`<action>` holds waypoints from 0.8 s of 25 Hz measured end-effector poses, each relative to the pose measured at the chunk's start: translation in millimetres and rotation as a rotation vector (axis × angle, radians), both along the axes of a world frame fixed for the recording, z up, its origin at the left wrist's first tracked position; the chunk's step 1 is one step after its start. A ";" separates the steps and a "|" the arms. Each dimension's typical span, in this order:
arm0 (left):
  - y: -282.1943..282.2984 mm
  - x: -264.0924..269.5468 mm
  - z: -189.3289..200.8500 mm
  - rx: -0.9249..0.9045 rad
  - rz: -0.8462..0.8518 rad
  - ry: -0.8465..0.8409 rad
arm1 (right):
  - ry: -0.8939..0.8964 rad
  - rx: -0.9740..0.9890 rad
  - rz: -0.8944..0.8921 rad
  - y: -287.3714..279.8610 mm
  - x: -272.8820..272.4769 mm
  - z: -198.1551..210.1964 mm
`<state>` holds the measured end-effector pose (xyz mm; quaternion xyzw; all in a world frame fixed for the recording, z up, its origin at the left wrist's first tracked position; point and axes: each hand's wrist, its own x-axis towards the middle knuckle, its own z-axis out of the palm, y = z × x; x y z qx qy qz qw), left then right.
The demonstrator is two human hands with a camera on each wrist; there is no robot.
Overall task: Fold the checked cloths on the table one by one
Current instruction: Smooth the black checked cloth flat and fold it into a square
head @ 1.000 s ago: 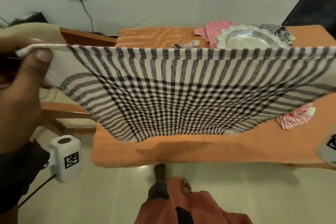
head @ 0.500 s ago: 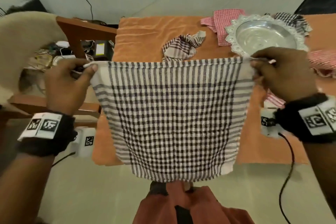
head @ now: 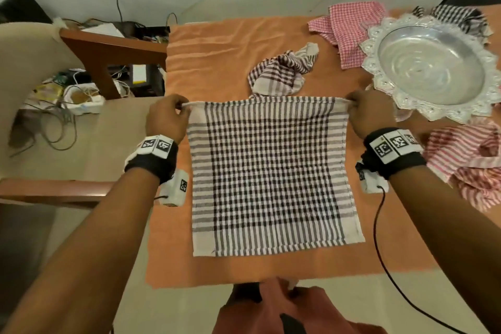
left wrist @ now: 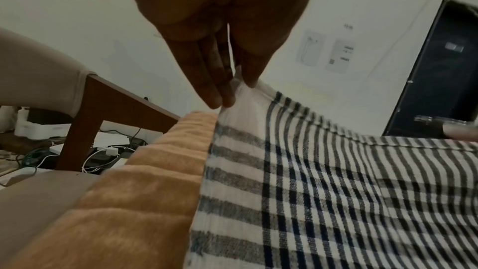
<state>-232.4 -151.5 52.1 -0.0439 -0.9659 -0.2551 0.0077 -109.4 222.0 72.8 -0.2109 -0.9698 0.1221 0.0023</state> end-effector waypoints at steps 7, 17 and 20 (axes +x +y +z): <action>-7.0 55.4 -51.3 0.189 0.015 -0.177 | 0.016 -0.217 -0.102 -24.4 24.4 -44.8; -68.4 228.8 -100.1 0.049 0.307 -0.447 | -0.273 -0.469 -0.569 -35.8 177.8 -98.1; -56.3 235.9 -95.8 0.242 0.357 -0.491 | -0.231 -0.578 -0.547 -34.6 188.5 -109.7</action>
